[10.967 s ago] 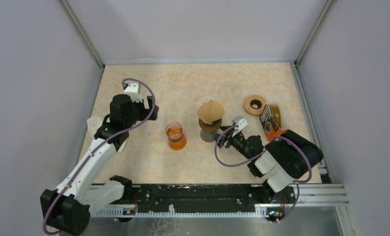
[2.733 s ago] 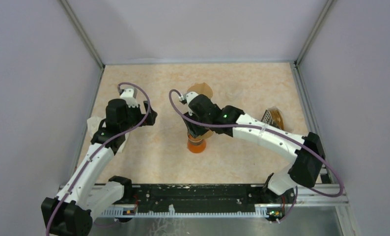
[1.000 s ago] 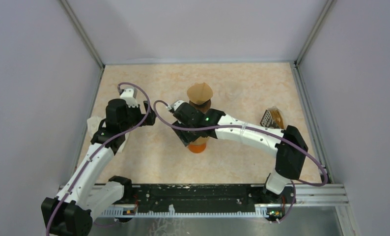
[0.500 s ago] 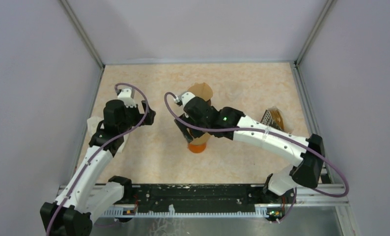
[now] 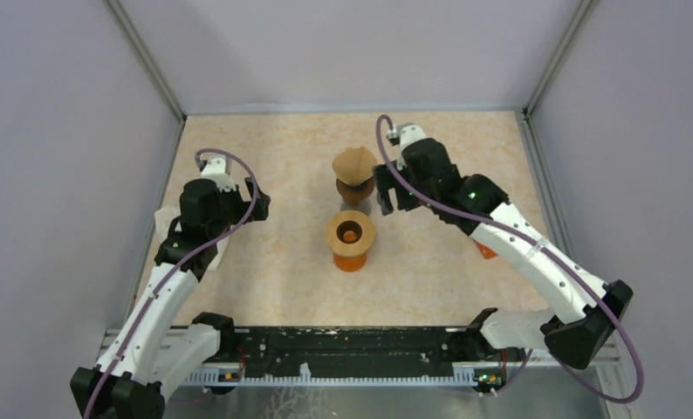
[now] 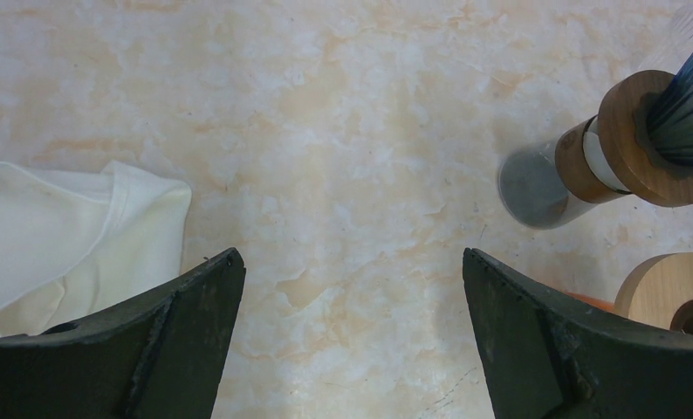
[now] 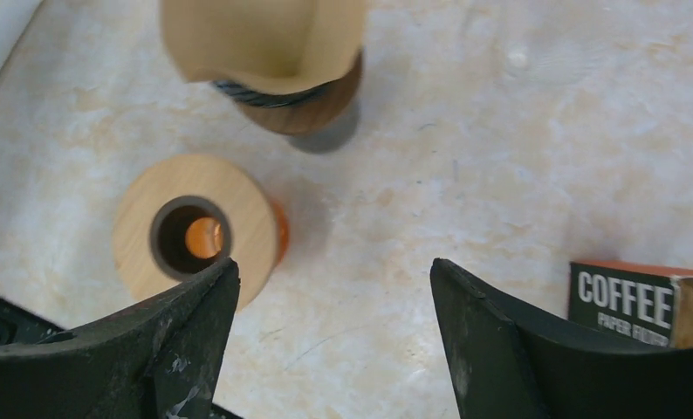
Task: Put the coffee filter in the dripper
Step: Place the dripper holder onto the coffee server, then pick up the coffee dripper from the center of the board.
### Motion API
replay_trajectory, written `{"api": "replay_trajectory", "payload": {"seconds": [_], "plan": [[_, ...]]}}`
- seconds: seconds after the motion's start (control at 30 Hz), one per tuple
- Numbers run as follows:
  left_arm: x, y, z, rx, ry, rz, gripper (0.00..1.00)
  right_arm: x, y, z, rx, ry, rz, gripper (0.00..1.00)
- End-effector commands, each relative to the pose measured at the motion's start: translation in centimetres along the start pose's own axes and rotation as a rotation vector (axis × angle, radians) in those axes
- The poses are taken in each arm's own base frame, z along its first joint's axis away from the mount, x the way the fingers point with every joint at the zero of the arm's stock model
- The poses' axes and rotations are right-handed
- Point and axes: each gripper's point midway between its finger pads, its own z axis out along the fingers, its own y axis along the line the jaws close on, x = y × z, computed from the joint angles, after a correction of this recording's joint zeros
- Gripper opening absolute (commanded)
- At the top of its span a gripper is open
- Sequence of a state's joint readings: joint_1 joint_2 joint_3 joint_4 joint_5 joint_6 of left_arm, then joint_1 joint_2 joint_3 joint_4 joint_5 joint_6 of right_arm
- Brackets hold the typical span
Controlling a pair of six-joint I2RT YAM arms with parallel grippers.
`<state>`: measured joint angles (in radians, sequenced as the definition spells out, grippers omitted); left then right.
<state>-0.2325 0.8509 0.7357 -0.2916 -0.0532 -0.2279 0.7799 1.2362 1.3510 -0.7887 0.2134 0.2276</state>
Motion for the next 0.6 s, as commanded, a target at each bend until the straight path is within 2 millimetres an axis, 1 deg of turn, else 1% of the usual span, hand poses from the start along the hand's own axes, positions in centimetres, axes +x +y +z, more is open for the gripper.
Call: {"api": "replay_trajectory", "payload": {"seconds": [0.0,0.1,0.27,0.4,0.57], "plan": [[-0.7,0.3,-0.3,-0.010,-0.023,0.003,0.99,-2.2,-3.8,-0.2,0.045,-0.079,0.058,0.81],[-0.6,0.2,-0.2,-0.004,-0.024,0.016,0.99,-2.9,-6.3,0.7,0.089,-0.090,0.091,0.81],[-0.3,0.3,-0.1,-0.001,-0.019,0.026,0.99,-3.6,-10.0,2.9,0.107,-0.107,0.160,0.81],[-0.1,-0.4,-0.1,0.039,-0.010,0.032,0.99,-4.1,-13.2,4.7,0.118,-0.123,0.226,0.81],[0.1,-0.9,0.0,0.067,0.004,0.046,0.99,-4.4,-16.2,7.8,0.118,-0.134,0.297,0.81]]}}
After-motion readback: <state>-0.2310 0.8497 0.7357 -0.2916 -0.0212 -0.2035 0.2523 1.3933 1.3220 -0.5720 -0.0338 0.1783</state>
